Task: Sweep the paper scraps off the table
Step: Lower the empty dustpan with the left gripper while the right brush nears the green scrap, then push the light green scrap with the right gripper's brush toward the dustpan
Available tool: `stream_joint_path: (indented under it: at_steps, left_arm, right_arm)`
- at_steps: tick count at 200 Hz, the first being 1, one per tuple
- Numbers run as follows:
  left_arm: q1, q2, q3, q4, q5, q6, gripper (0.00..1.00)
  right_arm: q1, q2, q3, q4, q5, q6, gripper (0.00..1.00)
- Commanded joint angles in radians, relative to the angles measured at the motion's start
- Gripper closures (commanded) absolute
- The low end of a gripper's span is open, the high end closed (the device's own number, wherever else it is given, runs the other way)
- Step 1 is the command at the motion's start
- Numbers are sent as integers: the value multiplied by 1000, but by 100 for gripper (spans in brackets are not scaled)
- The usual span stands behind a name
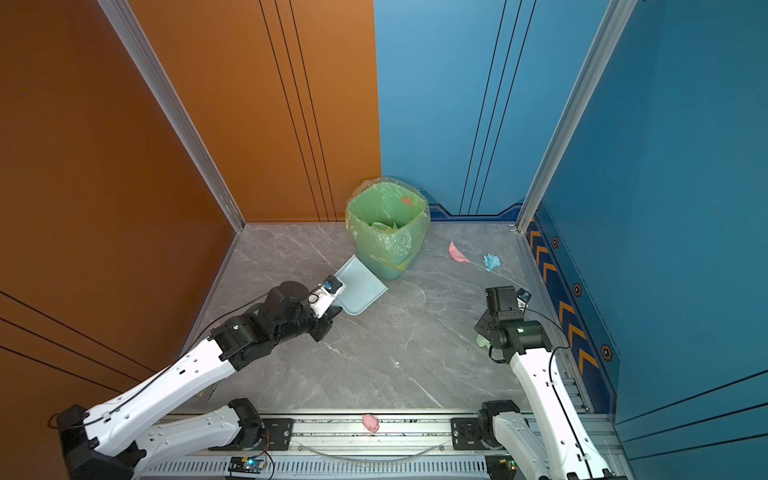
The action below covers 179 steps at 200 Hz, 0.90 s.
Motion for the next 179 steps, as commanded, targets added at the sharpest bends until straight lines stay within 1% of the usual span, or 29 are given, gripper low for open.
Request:
stream_joint_path:
  at_steps: [1, 24, 47, 79, 112, 142, 179]
  left_arm:
    - [-15, 34, -18, -1, 31, -28, 100]
    - [-14, 53, -31, 17, 56, -39, 100]
    - [-17, 57, -46, 35, 77, -56, 100]
    - [-18, 53, -69, 38, 52, -82, 100]
    - [-21, 67, -89, 47, 47, -103, 100]
    - [-26, 120, -94, 70, 36, -114, 100]
    - [-29, 164, -113, 133, 36, -140, 100]
  right_arm:
    - [-9, 19, -37, 50, -29, 12, 100]
    - [-21, 50, -65, 128, -74, 2, 100]
    - [-44, 123, -60, 212, -140, -26, 100]
    - [-50, 259, -8, 323, -170, -77, 100]
    - [-46, 429, 97, 409, -226, -113, 100]
    - [-5, 536, 191, 430, -255, -137, 100]
    - [33, 563, 252, 418, -253, -154, 100]
